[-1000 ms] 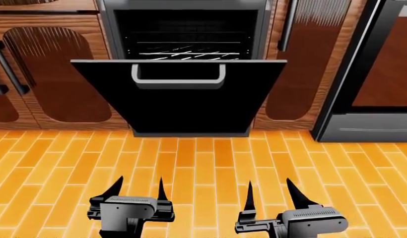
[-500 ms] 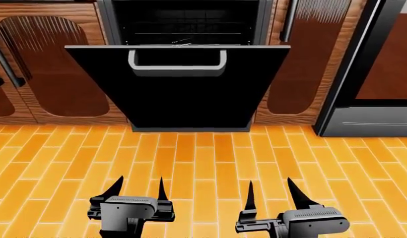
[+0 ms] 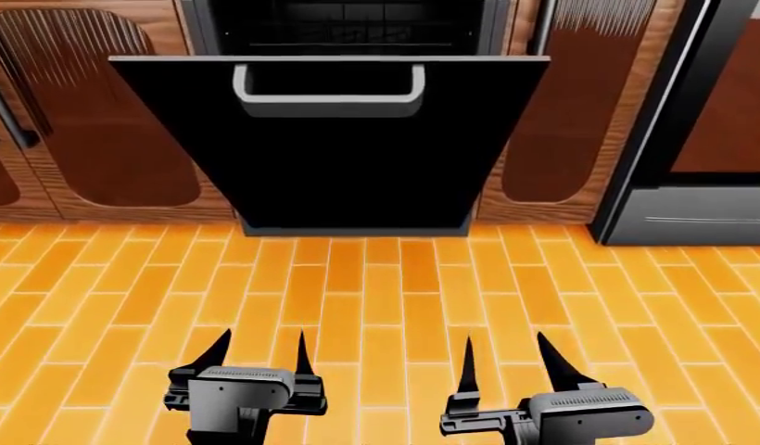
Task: Close the dishwasher door
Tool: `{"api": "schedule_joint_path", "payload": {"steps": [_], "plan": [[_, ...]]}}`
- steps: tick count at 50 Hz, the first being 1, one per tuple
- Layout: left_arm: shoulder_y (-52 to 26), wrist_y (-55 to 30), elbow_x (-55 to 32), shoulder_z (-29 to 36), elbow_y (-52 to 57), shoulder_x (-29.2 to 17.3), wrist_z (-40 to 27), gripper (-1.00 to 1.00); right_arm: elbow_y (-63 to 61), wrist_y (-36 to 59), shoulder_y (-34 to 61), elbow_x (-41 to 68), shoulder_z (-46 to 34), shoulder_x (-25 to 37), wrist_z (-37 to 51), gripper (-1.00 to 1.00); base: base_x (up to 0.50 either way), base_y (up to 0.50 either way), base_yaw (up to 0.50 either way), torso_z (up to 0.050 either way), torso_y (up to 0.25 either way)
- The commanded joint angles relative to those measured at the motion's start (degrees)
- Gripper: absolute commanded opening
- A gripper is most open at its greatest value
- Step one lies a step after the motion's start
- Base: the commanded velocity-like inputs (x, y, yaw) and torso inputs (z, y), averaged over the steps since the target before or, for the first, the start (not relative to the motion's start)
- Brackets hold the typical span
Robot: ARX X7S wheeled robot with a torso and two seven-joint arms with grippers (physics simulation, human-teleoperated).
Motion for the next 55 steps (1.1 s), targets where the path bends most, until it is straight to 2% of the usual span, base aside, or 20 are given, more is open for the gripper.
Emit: {"api": "schedule_joint_path", "payload": {"steps": [1, 55], "plan": [[-0.1, 0.0, -0.2, 0.3, 0.0, -0.2, -0.2, 1.0, -0.3, 0.2, -0.1, 0.3, -0.2, 0.3, 0.1, 1.0, 0.0, 0.0, 0.0, -0.05, 0.002], [-0.3, 0.3, -1.1, 1.3, 0.1, -1.1, -1.2, 1.0, -0.8, 0.6, 0.0, 1.1, -1.0, 1.1, 1.1, 1.0, 0.0, 0.0, 0.0, -0.05, 0.003]]}}
